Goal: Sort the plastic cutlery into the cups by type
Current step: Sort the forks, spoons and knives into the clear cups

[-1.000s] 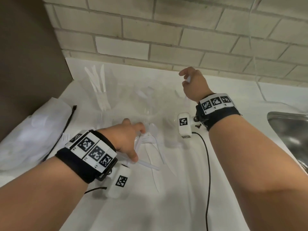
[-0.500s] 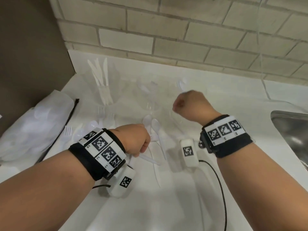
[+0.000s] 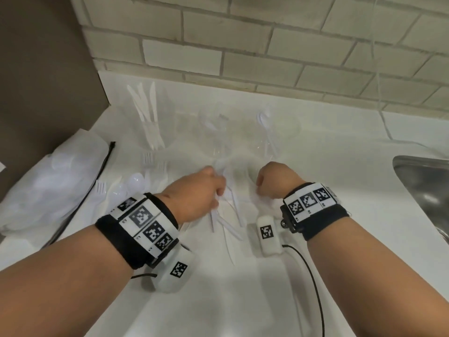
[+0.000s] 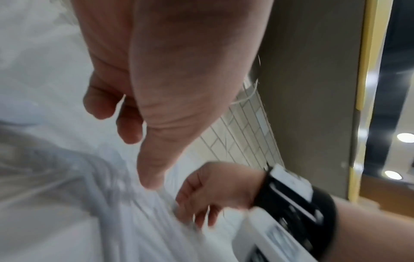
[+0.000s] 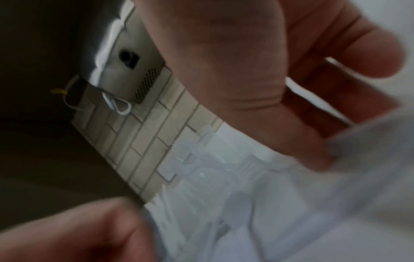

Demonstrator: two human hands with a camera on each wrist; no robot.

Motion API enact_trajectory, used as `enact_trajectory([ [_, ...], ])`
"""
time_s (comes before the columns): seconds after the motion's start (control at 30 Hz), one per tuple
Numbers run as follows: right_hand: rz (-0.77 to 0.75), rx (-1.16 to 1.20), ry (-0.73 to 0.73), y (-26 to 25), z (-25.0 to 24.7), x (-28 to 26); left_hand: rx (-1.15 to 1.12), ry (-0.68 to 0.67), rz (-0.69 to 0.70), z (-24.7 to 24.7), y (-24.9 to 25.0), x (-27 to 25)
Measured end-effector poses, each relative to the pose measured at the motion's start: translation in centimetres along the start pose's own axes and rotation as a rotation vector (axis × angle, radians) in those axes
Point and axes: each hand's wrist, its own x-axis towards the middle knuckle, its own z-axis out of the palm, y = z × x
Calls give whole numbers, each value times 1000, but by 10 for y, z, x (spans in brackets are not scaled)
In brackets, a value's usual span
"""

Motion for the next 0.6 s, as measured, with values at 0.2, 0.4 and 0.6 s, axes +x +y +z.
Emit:
enact_trajectory([
  [0.2,-33,294,-94,-5,10,-28,43,-34,-307,-27,-28,-9],
  [0.4,-60,344,-70,-25,19,-31,200,-265,-306,-12,-14,-14],
  [0.6,-51,376,-163,-56,22,-47,42,-212,-281,0,-8,-6],
])
